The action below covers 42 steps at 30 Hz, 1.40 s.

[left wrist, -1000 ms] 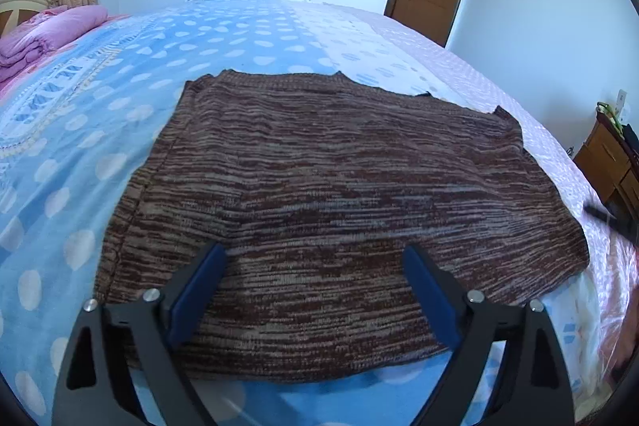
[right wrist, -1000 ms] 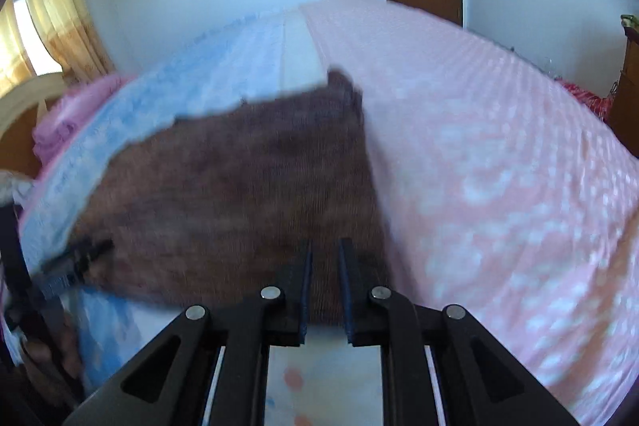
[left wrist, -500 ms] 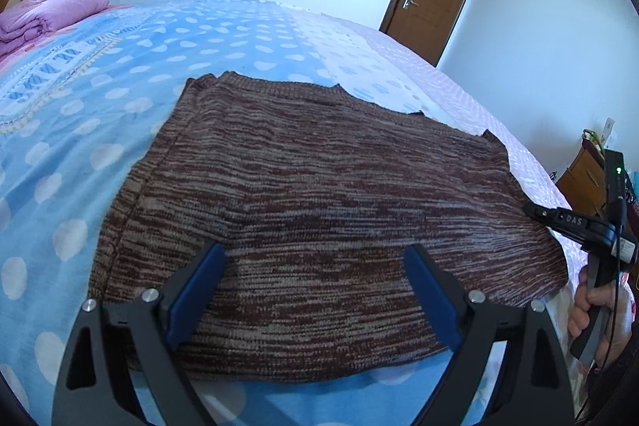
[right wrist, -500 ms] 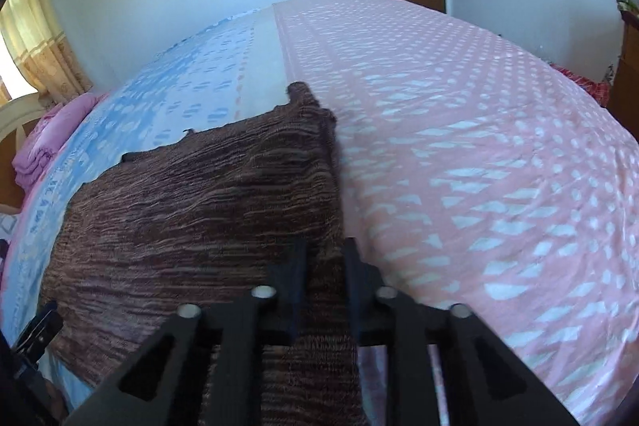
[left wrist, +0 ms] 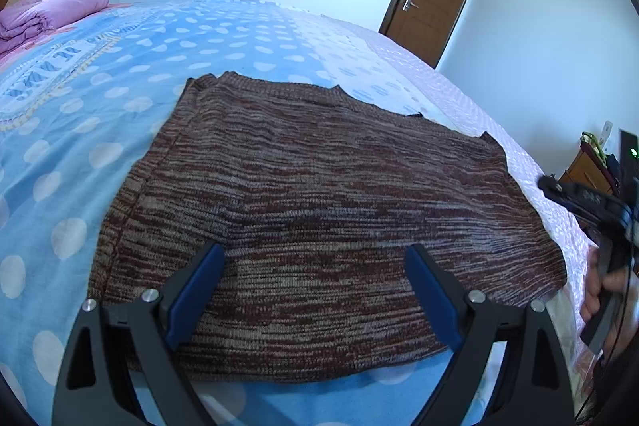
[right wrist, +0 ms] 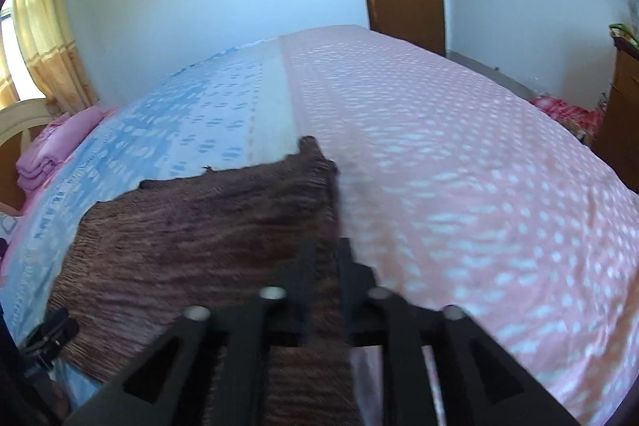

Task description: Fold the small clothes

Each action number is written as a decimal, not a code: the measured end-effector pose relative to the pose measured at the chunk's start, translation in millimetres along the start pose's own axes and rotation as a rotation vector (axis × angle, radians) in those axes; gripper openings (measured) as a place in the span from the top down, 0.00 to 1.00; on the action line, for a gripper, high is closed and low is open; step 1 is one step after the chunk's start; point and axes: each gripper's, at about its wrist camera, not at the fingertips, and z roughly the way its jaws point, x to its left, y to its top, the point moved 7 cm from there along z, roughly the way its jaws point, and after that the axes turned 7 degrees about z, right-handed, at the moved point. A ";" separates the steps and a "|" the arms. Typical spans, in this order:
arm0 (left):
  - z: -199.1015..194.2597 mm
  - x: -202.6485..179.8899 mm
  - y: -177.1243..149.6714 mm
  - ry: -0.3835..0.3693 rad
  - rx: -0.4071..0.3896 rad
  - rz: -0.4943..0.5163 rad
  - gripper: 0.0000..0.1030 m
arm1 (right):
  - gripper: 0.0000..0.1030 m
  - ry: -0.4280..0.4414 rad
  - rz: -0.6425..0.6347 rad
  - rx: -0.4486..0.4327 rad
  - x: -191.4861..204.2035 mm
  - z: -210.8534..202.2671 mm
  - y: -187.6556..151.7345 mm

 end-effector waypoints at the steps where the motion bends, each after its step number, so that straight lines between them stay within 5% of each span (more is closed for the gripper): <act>1: -0.1 -0.2 0.0 0.001 0.000 0.001 0.09 | 0.55 -0.010 -0.007 0.010 3.8 8.9 1.1; 4: 0.0 -0.6 -0.1 -0.002 -0.002 0.000 0.09 | 0.55 -0.047 -0.049 0.053 9.1 33.2 -5.9; 5: 0.0 -0.8 -0.1 -0.003 -0.002 -0.001 0.09 | 0.63 -0.064 -0.071 0.079 7.8 40.0 -12.5; 6: 0.1 -0.7 -0.1 -0.003 -0.002 -0.001 0.09 | 0.88 -0.049 -0.075 0.109 6.2 44.3 -20.3; 9: -0.1 -0.5 -0.1 -0.003 -0.002 -0.001 0.09 | 0.91 -0.042 -0.066 0.100 1.5 35.3 -25.0; 16: -0.4 -0.2 0.1 -0.006 -0.003 -0.003 0.09 | 0.92 -0.043 0.036 0.081 -19.1 28.8 -32.3; 20: -0.5 -0.1 0.5 -0.008 -0.004 -0.005 0.09 | 0.85 -0.034 0.022 0.116 -16.0 25.7 -24.2; 22: -0.4 -0.7 0.8 -0.011 -0.006 -0.008 0.09 | 0.84 -0.097 0.024 0.014 -15.3 -0.7 -14.7; 25: 0.2 -2.0 1.2 -0.008 -0.006 -0.007 0.09 | 0.84 -0.056 -0.032 -0.073 6.4 -31.7 -16.9; 29: -0.8 -0.6 0.5 -0.006 -0.006 -0.004 0.09 | 0.84 0.082 -0.078 0.011 56.8 -30.1 -55.7; 34: 0.0 -1.3 0.1 0.004 -0.002 0.005 0.09 | 0.84 0.082 -0.132 0.094 77.4 -7.0 -98.6; 42: -5.6 0.5 -1.1 0.020 0.008 -0.007 0.09 | 0.82 0.079 -0.168 0.025 73.9 -10.9 -106.3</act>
